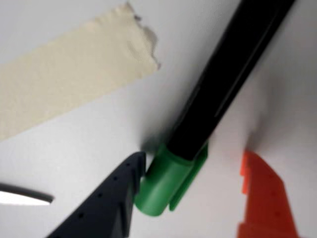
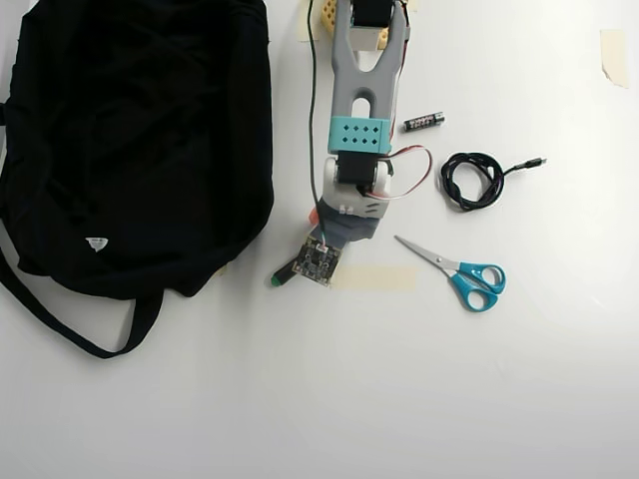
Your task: Put the green marker into the black bag
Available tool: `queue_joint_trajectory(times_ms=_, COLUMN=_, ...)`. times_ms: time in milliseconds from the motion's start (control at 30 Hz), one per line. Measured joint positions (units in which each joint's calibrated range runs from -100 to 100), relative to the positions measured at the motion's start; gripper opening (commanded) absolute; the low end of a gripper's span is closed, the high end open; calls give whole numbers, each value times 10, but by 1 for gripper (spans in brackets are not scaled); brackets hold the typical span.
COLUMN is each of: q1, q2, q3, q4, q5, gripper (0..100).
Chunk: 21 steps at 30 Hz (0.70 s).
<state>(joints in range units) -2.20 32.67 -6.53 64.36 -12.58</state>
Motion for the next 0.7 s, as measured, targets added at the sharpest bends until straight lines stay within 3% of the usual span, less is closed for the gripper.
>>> queue_joint_trajectory(times_ms=200, q1=-1, q2=0, q3=-2, q4=1, q5=0, gripper=24)
queue_joint_trajectory(times_ms=367, q1=-1, q2=0, q3=-2, q4=3, q5=0, gripper=15)
queue_joint_trajectory(times_ms=700, q1=-1, q2=-1, q3=-2, q4=6, q5=-1, gripper=12)
